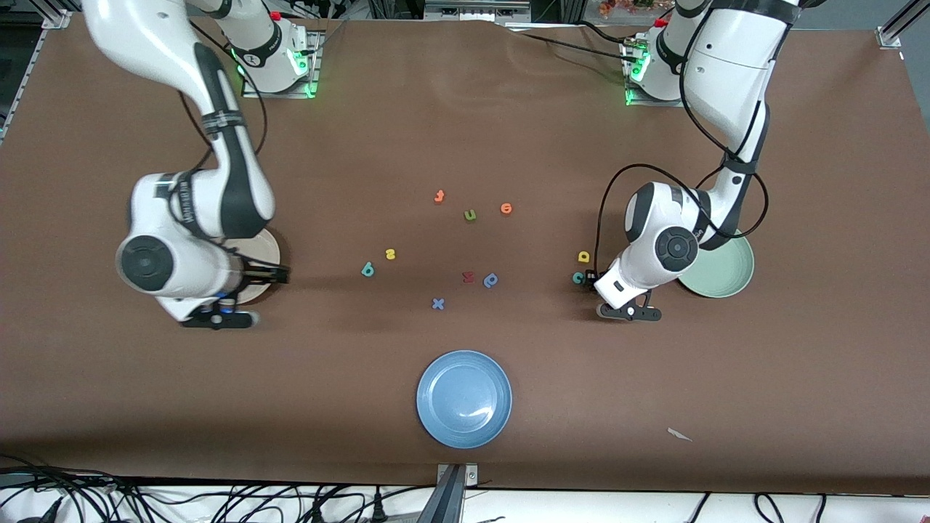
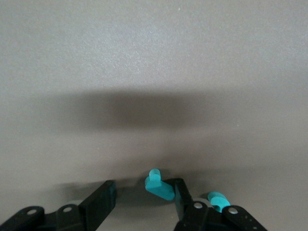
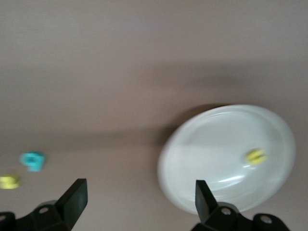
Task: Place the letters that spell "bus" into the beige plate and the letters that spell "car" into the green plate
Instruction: 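Grasp the cyan letter with the left gripper while the right gripper reaches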
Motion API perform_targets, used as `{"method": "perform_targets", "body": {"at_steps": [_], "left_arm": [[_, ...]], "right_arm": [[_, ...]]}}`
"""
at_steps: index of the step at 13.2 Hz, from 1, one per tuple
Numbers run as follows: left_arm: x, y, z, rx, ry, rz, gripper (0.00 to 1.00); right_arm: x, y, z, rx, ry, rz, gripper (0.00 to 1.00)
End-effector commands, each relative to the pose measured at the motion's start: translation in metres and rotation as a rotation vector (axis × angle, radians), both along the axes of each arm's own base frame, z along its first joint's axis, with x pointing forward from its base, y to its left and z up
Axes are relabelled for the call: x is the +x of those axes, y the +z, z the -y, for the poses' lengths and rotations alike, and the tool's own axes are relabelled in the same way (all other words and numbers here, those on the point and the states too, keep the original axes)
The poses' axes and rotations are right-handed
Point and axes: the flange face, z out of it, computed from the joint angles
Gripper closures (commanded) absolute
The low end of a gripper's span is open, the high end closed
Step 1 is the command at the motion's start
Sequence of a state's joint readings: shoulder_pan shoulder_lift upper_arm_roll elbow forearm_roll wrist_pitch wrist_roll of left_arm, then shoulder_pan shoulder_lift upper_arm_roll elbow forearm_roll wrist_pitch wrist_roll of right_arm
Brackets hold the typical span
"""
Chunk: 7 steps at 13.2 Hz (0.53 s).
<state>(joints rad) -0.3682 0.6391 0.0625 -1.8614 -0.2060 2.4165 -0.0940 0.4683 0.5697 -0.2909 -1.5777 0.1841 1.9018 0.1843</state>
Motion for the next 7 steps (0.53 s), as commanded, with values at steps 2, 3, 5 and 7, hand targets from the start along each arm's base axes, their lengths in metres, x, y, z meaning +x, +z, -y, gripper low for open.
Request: {"method": "perform_targets", "body": {"at_steps": [2,3,5,7], "left_arm": [[-0.015,0.000,0.007,0.005,0.031,-0.038,0.41],[-0.015,0.001,0.008,0.006,0.031,-0.037,0.44],[-0.015,0.001,0.008,0.006,0.029,-0.036,0.55],[-0.014,0.001,0.007,0.006,0.030,-0.036,0.60]], "right_arm": [[-0.007,-0.028,-0.066,0.012,-0.083,0.044,0.01],[-0.011,-0.037,-0.084,0.009,-0.074,0.067,0.02],[-0.015,-0.058,-0.104,0.000,-0.084,0.097,0.02],[-0.027,-0.082,-0.129,-0.021,-0.079,0.094,0.05]]}}
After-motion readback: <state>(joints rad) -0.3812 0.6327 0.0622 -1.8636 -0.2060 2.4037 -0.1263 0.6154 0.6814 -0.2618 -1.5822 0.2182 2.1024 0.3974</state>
